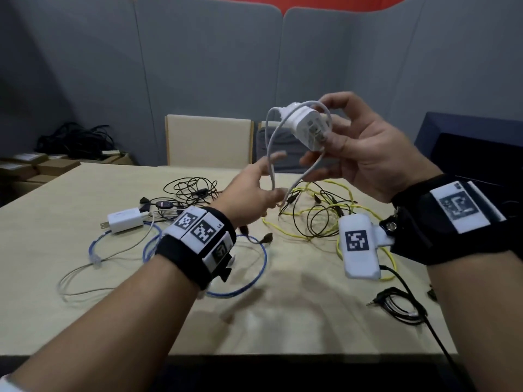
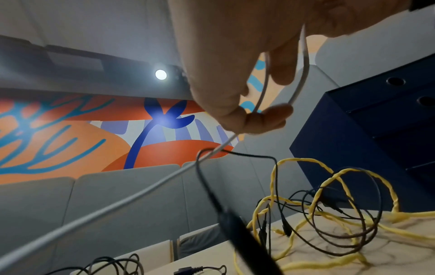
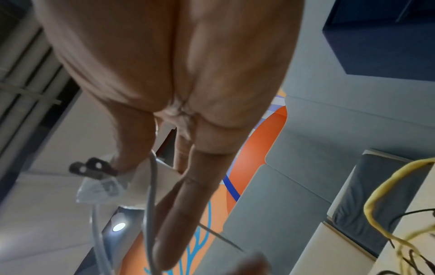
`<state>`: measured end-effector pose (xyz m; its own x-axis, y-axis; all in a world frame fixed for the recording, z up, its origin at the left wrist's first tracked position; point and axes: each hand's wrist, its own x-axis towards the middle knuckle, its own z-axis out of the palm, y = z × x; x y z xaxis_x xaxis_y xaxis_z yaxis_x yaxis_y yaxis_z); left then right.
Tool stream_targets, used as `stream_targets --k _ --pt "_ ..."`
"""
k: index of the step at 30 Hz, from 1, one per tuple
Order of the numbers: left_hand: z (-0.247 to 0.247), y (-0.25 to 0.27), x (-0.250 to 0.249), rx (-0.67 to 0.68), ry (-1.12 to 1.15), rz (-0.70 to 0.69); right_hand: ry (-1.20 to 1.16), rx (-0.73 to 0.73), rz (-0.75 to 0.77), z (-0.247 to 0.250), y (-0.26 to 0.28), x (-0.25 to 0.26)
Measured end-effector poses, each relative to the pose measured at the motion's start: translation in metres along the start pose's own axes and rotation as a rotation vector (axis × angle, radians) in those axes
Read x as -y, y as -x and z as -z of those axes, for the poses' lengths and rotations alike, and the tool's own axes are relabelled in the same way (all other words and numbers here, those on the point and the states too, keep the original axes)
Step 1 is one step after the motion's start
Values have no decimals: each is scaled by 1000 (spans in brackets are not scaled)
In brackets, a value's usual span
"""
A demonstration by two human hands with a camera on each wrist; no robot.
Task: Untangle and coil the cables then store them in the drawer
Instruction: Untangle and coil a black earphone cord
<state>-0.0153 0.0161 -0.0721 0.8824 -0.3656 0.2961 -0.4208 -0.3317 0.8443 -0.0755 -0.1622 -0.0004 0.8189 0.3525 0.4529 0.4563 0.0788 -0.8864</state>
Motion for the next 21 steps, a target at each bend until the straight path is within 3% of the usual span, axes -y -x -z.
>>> stream_targets --k 3,5,9,14,17,21 --pt "-1 -3 0 -53 -57 37 16 -25 -8 10 6 -4" --pt "3 -9 0 -110 23 27 92 -86 -11 18 11 -8" --pt "15 -12 -19 -219 225 -177 267 -223 -89 27 21 -20" --pt "17 -7 -61 -159 517 -423 223 -327 -154 22 26 -37" --pt "16 -6 -69 -115 519 -446 163 -317 -141 18 25 -35" --pt "6 2 -69 122 403 -435 196 -187 -207 11 24 -38"
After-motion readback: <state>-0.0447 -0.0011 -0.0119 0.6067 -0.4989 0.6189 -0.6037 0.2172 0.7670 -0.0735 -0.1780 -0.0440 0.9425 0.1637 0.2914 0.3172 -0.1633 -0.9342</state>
